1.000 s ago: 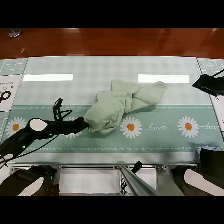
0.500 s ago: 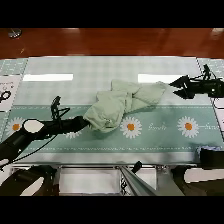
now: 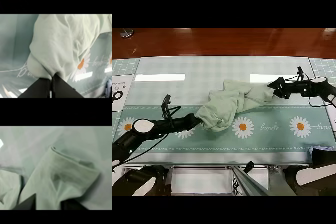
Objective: Fold the shirts.
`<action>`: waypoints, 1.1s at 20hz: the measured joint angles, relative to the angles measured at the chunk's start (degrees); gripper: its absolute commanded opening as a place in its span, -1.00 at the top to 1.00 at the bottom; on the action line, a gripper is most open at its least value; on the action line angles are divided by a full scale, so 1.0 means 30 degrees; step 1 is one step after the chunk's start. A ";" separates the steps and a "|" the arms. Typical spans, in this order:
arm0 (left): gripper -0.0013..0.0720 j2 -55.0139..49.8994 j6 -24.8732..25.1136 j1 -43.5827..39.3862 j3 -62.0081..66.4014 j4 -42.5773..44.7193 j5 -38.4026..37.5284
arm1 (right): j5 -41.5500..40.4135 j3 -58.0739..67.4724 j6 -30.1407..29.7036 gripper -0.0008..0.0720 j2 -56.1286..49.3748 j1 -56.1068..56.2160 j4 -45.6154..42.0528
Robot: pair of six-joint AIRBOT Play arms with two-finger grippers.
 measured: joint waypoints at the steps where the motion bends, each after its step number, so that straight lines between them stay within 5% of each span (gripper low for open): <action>1: 0.89 0.0007 0.0007 0.0000 0.0036 -0.0051 0.0168 | -0.0481 0.0051 0.0087 0.94 -0.0044 0.0277 -0.0175; 8: 0.89 0.1523 0.0590 0.0619 0.3002 -0.0124 0.0852 | 0.0284 0.2725 -0.0729 0.94 0.3089 -0.0510 0.0044; 17: 0.89 0.6462 0.2157 0.4248 1.5460 -0.0189 0.4830 | 0.2492 0.9712 -0.1020 0.94 1.3486 -0.1435 0.0131; 22: 0.89 0.7286 0.2244 0.4772 1.9380 -0.0117 0.2703 | 0.2084 1.1475 0.1137 0.94 1.7908 -0.1472 -0.2266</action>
